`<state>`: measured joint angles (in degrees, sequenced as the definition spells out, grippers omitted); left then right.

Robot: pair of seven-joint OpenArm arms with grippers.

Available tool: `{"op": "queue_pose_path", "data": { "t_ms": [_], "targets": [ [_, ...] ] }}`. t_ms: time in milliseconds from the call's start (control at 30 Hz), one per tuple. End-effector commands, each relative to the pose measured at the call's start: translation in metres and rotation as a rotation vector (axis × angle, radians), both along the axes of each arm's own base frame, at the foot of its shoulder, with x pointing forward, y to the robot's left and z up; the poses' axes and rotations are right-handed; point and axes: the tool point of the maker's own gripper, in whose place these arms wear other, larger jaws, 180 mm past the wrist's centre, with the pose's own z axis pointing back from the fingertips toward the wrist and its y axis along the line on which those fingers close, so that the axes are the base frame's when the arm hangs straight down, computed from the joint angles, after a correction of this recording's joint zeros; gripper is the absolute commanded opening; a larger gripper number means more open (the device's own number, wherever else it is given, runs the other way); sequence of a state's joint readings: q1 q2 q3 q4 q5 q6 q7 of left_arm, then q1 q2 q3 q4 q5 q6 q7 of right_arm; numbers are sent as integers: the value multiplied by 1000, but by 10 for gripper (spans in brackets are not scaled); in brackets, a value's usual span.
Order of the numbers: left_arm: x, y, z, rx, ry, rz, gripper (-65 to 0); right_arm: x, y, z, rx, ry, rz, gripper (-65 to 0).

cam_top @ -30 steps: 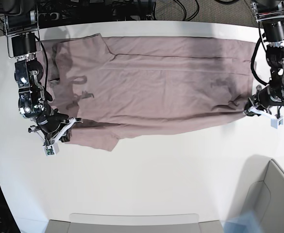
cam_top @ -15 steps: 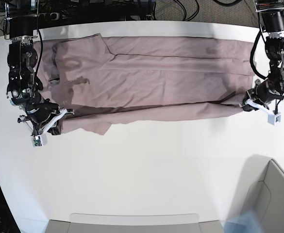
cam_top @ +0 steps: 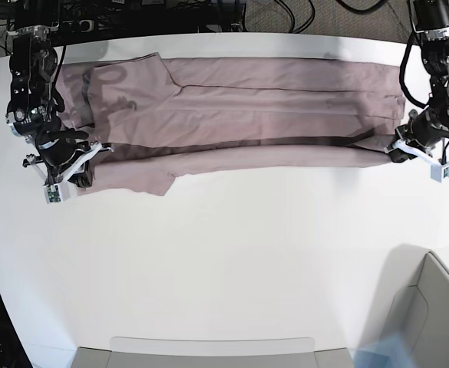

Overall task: Fold the T-shirt properly
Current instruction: 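Lift the hem and fold it toward the collar with both grippers, then lay the folded hem down and open both grippers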

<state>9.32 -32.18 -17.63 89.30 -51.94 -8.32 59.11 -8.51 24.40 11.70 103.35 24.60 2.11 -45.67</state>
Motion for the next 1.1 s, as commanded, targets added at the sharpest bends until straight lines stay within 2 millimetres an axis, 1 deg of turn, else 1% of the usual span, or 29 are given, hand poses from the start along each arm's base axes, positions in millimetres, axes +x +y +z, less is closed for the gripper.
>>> {"op": "queue_pose_path", "data": {
  "t_ms": [0, 300, 500, 600, 667, 833, 933, 1000, 1067],
  "targets": [
    [6, 6, 11, 23, -33, -3, -650, 4, -6, 16, -16, -52, -2, -650],
    [-17, 1, 3, 36, 9, -28, -650, -27, -8, 17, -30, -40, -5, -650],
    [-29, -10, 6, 52, 14, -64, -650, -46, -12, 19, -43, -29, -14, -650],
    [-38, -13, 2, 46, 62, -85, -650, -58, -13, 18, -50, -16, -15, -650],
    [-41, -16, 2, 44, 74, -96, -650, -66, -10, 14, -51, 3, -7, -650],
    [-40, -20, 8, 49, 65, -114, -650, -88, -9, 0, -52, 65, -3, -650],
    [-45, -21, 5, 49, 79, -115, -650, -97, -9, -7, -52, 94, -2, -650],
    [-44, -20, 6, 50, 77, -117, -650, -101, -13, -6, -49, 99, -14, -650],
    [-44, -20, 6, 50, 77, -117, -650, -103, -18, -3, -7, 97, -39, -650]
  ]
}}
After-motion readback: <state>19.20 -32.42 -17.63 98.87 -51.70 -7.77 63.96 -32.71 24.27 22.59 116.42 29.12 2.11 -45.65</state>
